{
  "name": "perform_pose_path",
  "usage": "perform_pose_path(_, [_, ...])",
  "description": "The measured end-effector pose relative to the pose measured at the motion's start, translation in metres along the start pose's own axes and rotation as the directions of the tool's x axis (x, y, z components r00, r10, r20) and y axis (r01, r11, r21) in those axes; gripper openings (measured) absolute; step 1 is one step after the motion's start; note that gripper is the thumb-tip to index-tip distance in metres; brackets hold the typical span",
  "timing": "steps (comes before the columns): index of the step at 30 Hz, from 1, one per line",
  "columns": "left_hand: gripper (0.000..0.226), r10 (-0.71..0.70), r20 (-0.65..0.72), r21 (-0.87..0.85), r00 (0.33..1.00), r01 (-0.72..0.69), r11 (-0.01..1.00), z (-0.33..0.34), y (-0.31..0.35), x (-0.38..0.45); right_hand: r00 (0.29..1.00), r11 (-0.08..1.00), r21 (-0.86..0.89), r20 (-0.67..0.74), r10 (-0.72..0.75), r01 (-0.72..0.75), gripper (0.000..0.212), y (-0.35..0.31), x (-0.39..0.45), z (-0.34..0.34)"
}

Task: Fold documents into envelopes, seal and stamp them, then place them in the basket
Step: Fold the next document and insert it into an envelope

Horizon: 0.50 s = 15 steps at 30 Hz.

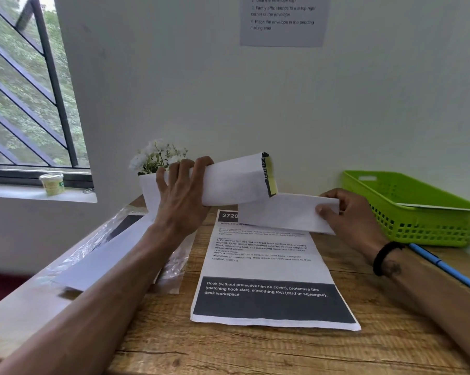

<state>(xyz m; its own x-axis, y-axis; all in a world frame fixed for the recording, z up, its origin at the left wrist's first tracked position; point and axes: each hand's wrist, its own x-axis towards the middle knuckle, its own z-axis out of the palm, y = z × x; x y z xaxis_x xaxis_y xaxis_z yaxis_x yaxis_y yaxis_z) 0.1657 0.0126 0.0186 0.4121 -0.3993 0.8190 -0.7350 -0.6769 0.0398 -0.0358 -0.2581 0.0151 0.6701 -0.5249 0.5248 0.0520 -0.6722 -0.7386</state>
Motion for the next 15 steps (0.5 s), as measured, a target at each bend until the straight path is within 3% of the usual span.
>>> perform_pose_path(10, [0.094,-0.070,-0.012,0.028,0.997,0.070,0.997,0.000,-0.004,0.000,0.964,0.994,0.111,-0.267,0.014,0.017,0.014,-0.011,0.003,-0.015])
perform_pose_path(15, [0.096,-0.099,0.007,0.048,0.995,0.098,0.994,0.003,-0.007,-0.002,0.930,0.974,0.223,-0.351,0.103,-0.024,0.018,-0.003,0.010,-0.022])
